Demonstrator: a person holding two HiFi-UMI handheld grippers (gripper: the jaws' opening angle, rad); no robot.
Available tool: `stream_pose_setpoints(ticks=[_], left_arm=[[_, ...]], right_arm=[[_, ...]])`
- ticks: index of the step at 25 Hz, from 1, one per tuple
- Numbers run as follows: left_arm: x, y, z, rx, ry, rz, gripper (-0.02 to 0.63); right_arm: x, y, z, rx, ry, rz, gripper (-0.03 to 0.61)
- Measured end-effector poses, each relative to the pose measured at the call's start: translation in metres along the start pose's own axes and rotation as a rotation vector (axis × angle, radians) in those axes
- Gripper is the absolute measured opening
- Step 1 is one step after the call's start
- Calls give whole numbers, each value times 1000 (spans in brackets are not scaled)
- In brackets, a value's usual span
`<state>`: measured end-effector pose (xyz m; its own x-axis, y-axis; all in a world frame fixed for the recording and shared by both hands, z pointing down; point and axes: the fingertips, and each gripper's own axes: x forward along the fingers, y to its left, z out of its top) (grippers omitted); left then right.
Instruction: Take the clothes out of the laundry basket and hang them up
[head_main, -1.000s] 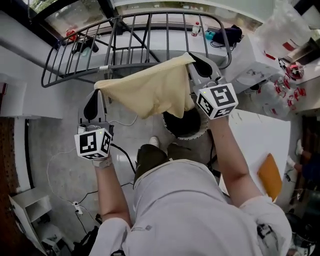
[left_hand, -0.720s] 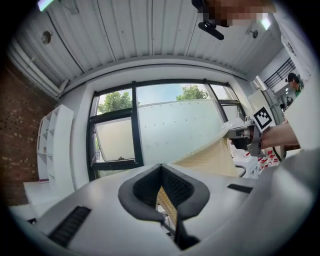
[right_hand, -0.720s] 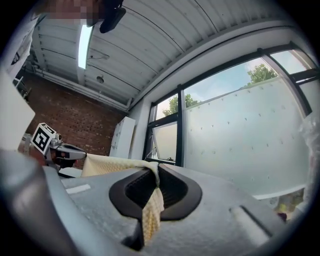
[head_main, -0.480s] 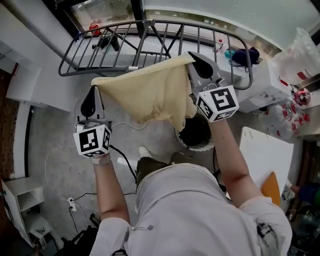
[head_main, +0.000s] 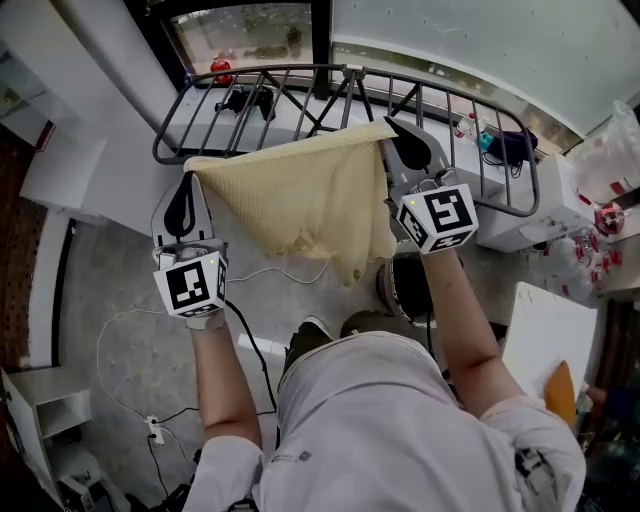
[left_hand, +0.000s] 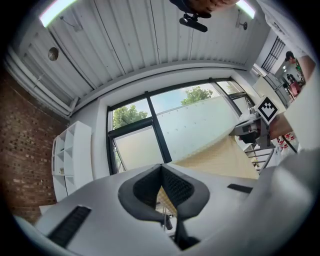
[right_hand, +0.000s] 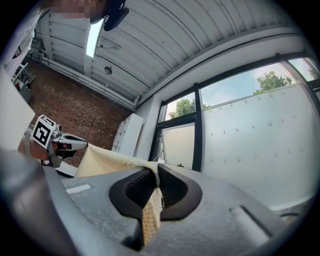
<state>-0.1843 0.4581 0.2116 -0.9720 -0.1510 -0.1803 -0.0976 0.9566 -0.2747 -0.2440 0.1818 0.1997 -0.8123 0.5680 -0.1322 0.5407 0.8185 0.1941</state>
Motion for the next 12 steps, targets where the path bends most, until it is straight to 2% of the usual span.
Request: stream_pose_setpoints(ticks=[6,12], left_arm=[[20,56,0,27,-39,31,0],[58,95,1,53,-65,67,0]], right_arm=[[46,29,-6,-9,20,-7,11],[102,31,-6,-54,8,32,11]])
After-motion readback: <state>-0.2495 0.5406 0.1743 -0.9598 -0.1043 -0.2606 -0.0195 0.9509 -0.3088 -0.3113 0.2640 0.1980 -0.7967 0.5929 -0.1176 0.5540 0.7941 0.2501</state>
